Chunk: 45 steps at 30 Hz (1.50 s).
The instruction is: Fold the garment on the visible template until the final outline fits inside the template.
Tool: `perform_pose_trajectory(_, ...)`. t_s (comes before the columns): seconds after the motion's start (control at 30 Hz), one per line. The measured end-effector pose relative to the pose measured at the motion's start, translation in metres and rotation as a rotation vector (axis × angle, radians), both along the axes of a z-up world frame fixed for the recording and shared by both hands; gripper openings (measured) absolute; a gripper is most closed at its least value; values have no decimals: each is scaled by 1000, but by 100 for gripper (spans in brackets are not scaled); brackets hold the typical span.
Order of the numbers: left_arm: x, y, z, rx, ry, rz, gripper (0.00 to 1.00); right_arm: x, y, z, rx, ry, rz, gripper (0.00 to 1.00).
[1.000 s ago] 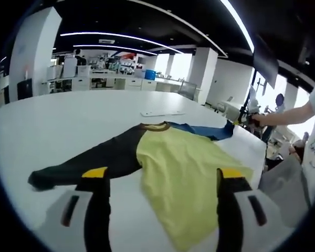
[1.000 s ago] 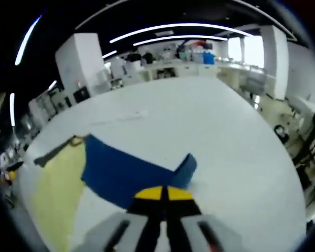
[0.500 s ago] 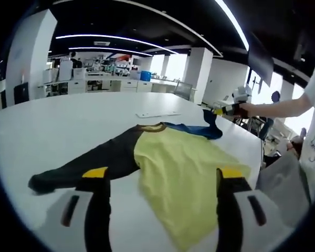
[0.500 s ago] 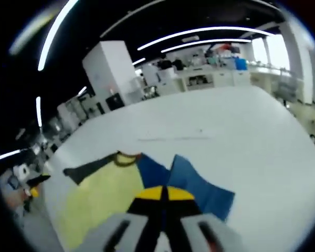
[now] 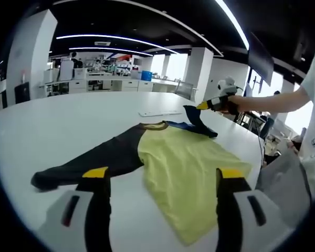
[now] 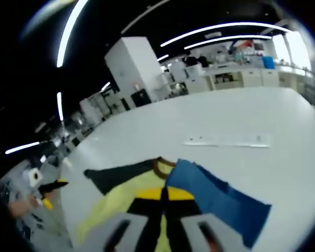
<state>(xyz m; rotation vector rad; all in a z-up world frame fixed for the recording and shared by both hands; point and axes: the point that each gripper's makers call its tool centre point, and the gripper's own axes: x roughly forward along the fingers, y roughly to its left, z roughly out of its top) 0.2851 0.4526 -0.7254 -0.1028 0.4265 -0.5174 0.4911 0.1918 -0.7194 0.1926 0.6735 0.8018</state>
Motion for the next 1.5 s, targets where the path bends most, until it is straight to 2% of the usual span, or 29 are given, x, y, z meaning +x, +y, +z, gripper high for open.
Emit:
perform_pose_trajectory(0.3, -1, -1, -5, -14, 6, 5, 79, -8, 50, 0, 23, 2, 74, 0)
perform_pose_trajectory(0.43, 0, -3, -6, -19, 6, 6, 79, -13, 75, 4, 10, -35, 102, 0)
perform_pose_trajectory(0.63, 1, -6, -10, -35, 13, 7, 78, -16, 110, 3, 28, -37, 130, 0)
perform_pose_trajectory(0.97, -1, -11, -22, -67, 30, 23, 78, -22, 153, -19, 18, -21, 162, 0)
perform_pose_trajectory(1.1, -2, -9, -27, -81, 39, 35, 78, -18, 165, -34, 17, 6, 171, 0)
perform_pose_trajectory(1.2, -2, -8, -30, -82, 45, 38, 78, -25, 170, -42, 8, 25, 189, 0)
perform_pose_trajectory(1.5, -2, -8, -36, -96, 61, 43, 78, -26, 185, -68, -25, 52, 211, 0)
